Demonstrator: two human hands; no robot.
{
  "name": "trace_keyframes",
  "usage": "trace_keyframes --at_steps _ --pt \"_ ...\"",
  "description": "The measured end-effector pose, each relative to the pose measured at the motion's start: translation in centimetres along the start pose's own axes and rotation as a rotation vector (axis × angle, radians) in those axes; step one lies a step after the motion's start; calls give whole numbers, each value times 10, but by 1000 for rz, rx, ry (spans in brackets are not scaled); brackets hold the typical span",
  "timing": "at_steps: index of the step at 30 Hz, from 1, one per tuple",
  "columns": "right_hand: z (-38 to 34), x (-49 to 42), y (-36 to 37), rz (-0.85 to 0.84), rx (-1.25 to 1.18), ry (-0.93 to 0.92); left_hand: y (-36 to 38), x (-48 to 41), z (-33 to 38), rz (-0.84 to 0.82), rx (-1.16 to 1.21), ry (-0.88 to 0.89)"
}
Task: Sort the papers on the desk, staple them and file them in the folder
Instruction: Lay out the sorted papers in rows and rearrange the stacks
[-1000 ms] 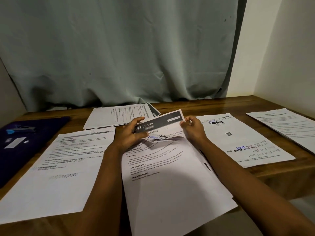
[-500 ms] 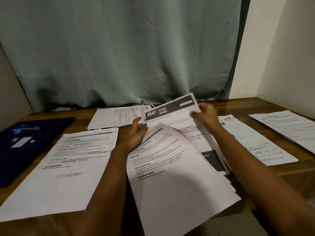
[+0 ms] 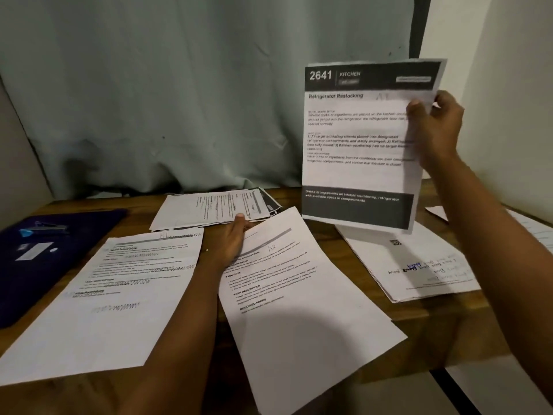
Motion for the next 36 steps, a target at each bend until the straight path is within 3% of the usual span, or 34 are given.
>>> trace_keyframes --at_steps 4,10,16,23,28,32,36 --pt "-10 -9 -9 -82 -7 103 0 5 7 -40 67 1" --pt "5 35 17 -434 130 375 3 7 13 -98 286 -8" --pt "52 108 60 -668 395 334 5 1 7 -99 372 -33" --pt "84 170 91 -727 488 355 6 0 12 -160 368 -41" --pt "93 181 98 -647 484 384 3 1 9 -166 216 -13" --pt "95 189 105 -612 414 473 0 0 8 -122 -225 181" --pt "100 192 109 -546 396 541 0 9 22 -108 -388 344"
Point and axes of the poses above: each hand's wrist, its own x-axis away from the middle knuckle, its own y-axis out of the palm, z = x × y, the point moved 3 cm from there along -x, towards the middle knuckle, and after that the axes turned 1 degree about -z, right-handed, at the moved point
